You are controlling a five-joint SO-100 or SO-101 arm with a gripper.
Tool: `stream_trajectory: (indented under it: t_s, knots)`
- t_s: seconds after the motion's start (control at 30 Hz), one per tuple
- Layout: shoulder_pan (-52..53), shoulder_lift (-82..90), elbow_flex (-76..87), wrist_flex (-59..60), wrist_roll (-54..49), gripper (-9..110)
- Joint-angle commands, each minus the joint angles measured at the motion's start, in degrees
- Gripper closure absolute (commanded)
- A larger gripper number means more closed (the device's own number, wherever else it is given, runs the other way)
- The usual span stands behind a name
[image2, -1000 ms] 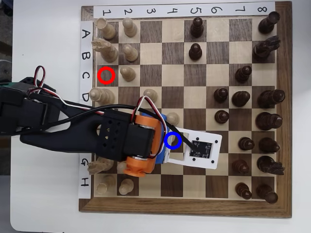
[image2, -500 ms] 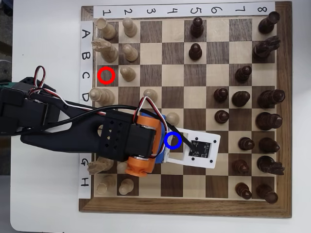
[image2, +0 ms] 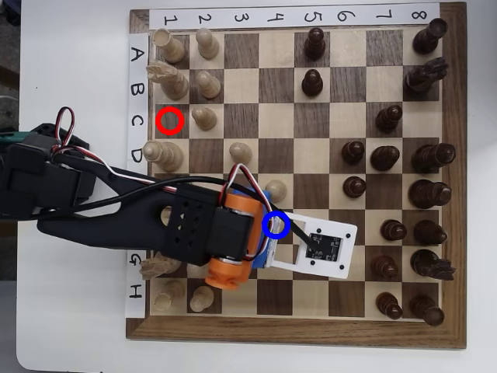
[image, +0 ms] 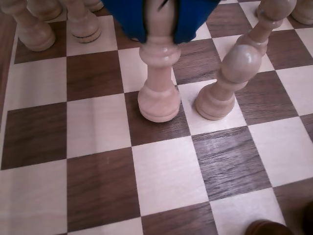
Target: Move the piece to destination
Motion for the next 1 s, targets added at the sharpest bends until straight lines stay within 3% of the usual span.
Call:
stream_trajectory:
  t_s: [0.0, 0.97]
  knots:
    - [1.7, 0.5, -1.1, -1.9, 0.2, 101]
    - [0.0, -1.7, -1.2, -4.4, 0.4, 99]
